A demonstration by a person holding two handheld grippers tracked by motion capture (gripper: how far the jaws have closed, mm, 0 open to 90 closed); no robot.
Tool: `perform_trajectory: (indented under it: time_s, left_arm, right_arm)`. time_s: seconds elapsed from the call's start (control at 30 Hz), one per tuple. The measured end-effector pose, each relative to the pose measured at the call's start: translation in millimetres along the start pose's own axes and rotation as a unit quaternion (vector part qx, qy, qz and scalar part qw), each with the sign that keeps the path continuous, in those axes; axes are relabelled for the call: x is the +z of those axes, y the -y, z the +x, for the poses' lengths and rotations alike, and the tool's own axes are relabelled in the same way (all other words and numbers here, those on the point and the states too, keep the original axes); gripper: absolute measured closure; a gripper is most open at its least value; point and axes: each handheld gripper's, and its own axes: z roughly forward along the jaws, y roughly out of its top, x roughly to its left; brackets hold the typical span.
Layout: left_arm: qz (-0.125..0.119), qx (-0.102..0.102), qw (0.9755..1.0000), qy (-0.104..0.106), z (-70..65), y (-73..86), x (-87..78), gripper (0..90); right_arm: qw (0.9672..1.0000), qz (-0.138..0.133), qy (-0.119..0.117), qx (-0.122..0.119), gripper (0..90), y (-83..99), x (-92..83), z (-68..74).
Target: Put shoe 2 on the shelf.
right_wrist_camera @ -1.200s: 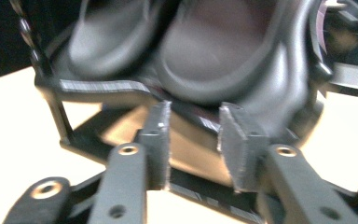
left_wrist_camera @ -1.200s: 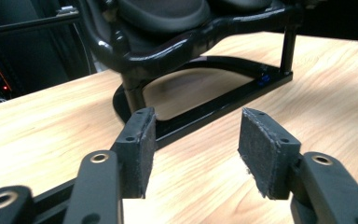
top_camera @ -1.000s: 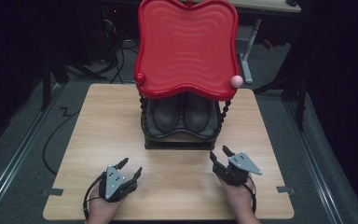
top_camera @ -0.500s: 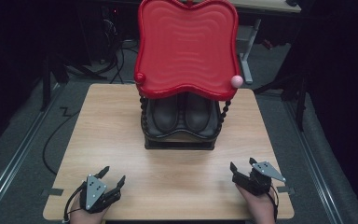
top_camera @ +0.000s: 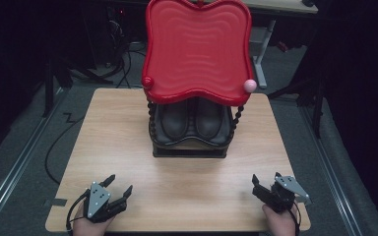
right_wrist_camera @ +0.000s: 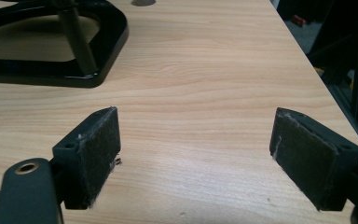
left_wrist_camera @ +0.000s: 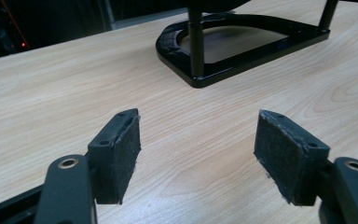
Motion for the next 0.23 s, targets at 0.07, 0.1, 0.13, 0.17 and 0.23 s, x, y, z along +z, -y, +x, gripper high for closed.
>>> perform_trajectory:
  time_s: [0.07,0.1,0.13,0.17,0.23]
  left_arm:
    - [0.001,-0.005,1.0,-0.005,2.6,0.5,-0.7,31.1]
    - [0.0,-0.009,0.9999,-0.007,3.3,0.5,-1.3,31.0]
    - [-0.001,-0.012,0.9999,-0.01,4.2,0.6,-2.3,30.8]
    - [-0.001,-0.013,0.9998,-0.012,4.9,0.8,-3.5,30.7]
    - [-0.002,-0.015,0.9998,-0.015,5.3,0.9,-4.5,30.7]
  right_arm:
    - [1.0,0.002,-0.001,0.007,16.2,0.8,1.5,-4.0]
    - [0.9999,0.003,-0.001,0.01,16.2,1.0,2.8,-5.5]
    - [0.9999,0.004,-0.002,0.011,16.3,1.0,3.4,-5.9]
    - [0.9999,0.004,-0.005,0.013,16.3,0.8,4.4,-6.3]
    - [0.9999,0.004,-0.009,0.012,16.3,0.4,5.1,-6.1]
